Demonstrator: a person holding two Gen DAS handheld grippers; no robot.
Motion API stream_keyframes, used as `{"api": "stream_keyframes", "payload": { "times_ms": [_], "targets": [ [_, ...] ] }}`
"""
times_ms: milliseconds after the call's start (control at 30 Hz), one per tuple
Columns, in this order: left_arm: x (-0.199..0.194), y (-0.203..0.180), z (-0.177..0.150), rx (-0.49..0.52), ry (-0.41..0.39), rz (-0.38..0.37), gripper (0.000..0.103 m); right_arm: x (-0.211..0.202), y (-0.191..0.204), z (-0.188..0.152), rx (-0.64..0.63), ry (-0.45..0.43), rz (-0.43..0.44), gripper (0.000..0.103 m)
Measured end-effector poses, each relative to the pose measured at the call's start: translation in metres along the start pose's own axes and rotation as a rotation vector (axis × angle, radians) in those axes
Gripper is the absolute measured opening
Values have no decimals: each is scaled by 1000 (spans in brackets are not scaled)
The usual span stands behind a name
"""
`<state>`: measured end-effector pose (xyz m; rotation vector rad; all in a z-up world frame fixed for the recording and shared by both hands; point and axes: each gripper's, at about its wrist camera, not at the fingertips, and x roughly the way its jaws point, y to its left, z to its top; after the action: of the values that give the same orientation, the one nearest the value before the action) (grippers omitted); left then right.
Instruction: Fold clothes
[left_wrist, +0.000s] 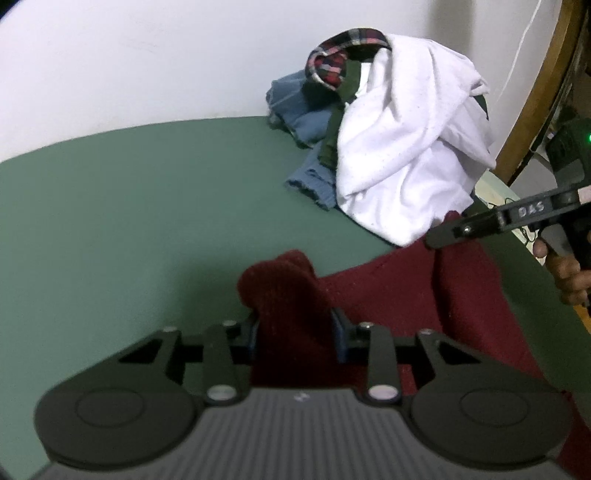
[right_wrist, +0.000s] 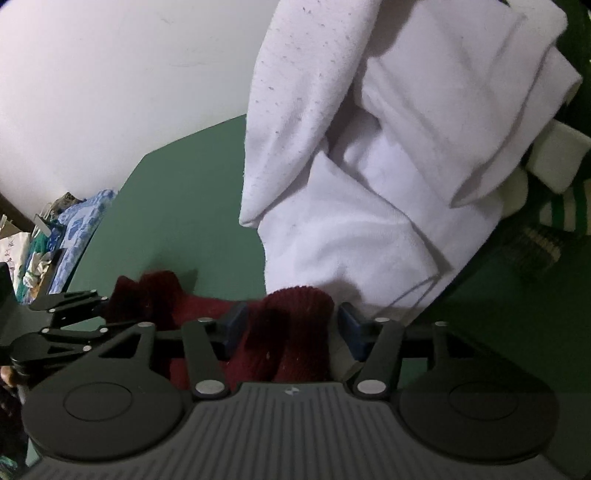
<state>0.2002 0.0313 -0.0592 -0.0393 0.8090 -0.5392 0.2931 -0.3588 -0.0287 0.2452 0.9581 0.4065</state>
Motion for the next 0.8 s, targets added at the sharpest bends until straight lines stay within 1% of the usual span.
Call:
{"api": "stream_keyframes", "payload": {
  "times_ms": [33,67,267,367,467,633,700,800],
  "targets": [
    [-2,-1,0,3,-7,4,30,-2,2,0,-18,2,-22,23],
    [-5,-3,-1,9,-16,9,28,-6,3,1,-22,0,-21,19],
    [-34,-16,0,35,-88,32,24,-43,14,-4,-51,-60,21,17],
    [-58,-25,-1,55,-134,42,24,-65,23,-10,-60,-98,57,17],
    [-92,-35,-11,59,-173,34,24,-95,33,-17,-66,-143,111,17],
    [-149,-53,-29,64,-237,20,23,-156,54,-48,-98,-195,211,17],
    [-170,-61,-44,53,-242,7,22,-177,64,-64,-112,-200,241,17],
    [-193,-75,-70,60,-225,6,19,-198,76,-95,-119,-182,265,17]
  ]
}}
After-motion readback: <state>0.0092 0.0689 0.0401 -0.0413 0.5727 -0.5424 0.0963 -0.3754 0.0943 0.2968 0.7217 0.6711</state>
